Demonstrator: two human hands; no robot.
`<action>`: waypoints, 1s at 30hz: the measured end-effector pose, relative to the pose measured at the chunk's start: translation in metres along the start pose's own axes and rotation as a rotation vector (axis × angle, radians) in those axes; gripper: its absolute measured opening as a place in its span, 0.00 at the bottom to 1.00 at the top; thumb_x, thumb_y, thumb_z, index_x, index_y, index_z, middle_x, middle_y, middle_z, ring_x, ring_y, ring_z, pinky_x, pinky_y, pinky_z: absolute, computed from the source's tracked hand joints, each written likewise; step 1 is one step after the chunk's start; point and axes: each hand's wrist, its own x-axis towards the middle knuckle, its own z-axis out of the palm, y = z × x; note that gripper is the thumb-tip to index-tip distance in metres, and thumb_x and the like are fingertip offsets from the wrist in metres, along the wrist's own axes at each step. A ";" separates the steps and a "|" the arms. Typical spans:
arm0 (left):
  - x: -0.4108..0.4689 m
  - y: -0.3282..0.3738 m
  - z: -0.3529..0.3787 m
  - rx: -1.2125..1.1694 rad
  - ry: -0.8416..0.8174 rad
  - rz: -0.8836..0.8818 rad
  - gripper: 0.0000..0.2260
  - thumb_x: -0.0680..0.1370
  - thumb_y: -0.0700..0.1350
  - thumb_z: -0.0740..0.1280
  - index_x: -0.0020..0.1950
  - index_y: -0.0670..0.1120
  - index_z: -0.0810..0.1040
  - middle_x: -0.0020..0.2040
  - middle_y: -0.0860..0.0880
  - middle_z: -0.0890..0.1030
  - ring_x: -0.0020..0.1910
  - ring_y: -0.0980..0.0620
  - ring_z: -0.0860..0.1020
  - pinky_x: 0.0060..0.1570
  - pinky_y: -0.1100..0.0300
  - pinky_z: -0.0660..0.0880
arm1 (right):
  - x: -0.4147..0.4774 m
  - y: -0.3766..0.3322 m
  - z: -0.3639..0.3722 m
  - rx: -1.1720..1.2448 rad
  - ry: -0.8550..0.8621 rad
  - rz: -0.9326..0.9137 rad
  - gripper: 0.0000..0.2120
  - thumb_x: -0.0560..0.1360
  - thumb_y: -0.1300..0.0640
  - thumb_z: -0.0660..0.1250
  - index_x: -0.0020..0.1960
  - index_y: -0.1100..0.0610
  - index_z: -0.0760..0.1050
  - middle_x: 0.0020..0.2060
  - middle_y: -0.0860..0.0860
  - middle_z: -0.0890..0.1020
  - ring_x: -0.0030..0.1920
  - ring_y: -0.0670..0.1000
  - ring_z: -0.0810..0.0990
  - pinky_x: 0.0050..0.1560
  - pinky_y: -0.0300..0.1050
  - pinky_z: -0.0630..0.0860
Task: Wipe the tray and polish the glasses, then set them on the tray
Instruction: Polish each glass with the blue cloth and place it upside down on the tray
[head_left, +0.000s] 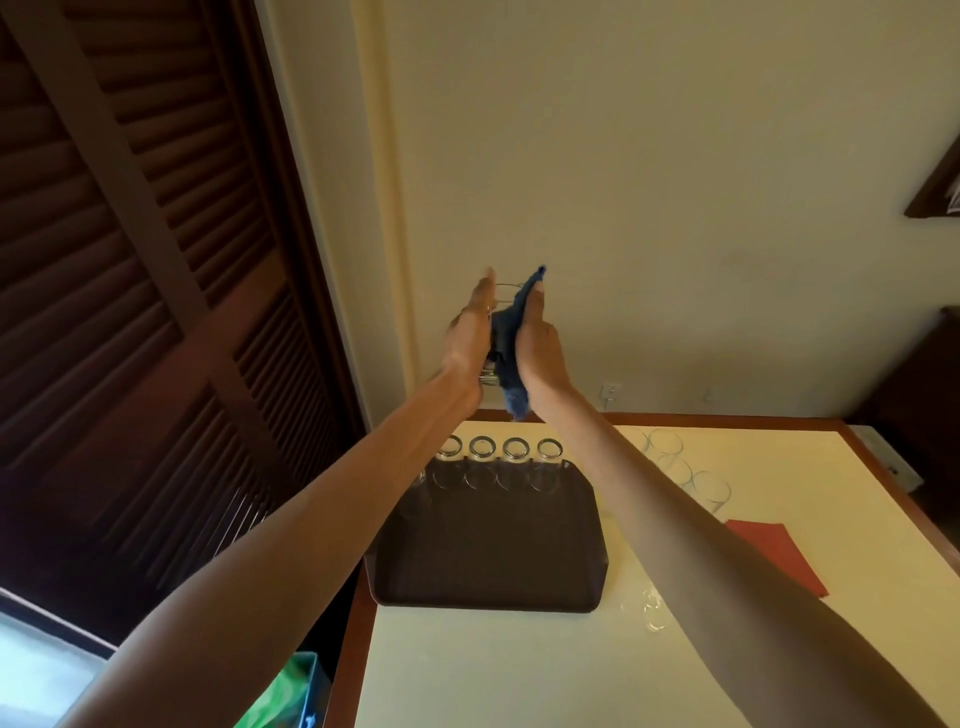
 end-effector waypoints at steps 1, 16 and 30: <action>0.002 0.001 -0.001 -0.006 0.014 -0.025 0.32 0.73 0.71 0.68 0.67 0.49 0.80 0.57 0.44 0.85 0.56 0.43 0.83 0.63 0.43 0.79 | -0.004 0.005 0.002 -0.037 -0.004 0.020 0.37 0.83 0.35 0.44 0.45 0.61 0.81 0.36 0.57 0.85 0.36 0.54 0.84 0.37 0.43 0.79; -0.012 -0.025 0.013 -0.029 -0.012 -0.022 0.30 0.84 0.67 0.55 0.68 0.44 0.80 0.58 0.42 0.85 0.60 0.42 0.82 0.65 0.44 0.77 | -0.003 0.010 -0.021 -0.029 0.059 0.043 0.33 0.82 0.34 0.48 0.40 0.56 0.79 0.30 0.50 0.82 0.33 0.51 0.82 0.37 0.44 0.77; -0.010 -0.034 0.003 -0.111 -0.019 -0.024 0.25 0.84 0.64 0.59 0.63 0.46 0.83 0.56 0.42 0.86 0.58 0.41 0.84 0.61 0.44 0.81 | -0.033 0.013 -0.013 -0.232 0.090 -0.270 0.19 0.84 0.43 0.57 0.60 0.60 0.68 0.43 0.53 0.82 0.36 0.45 0.82 0.31 0.34 0.76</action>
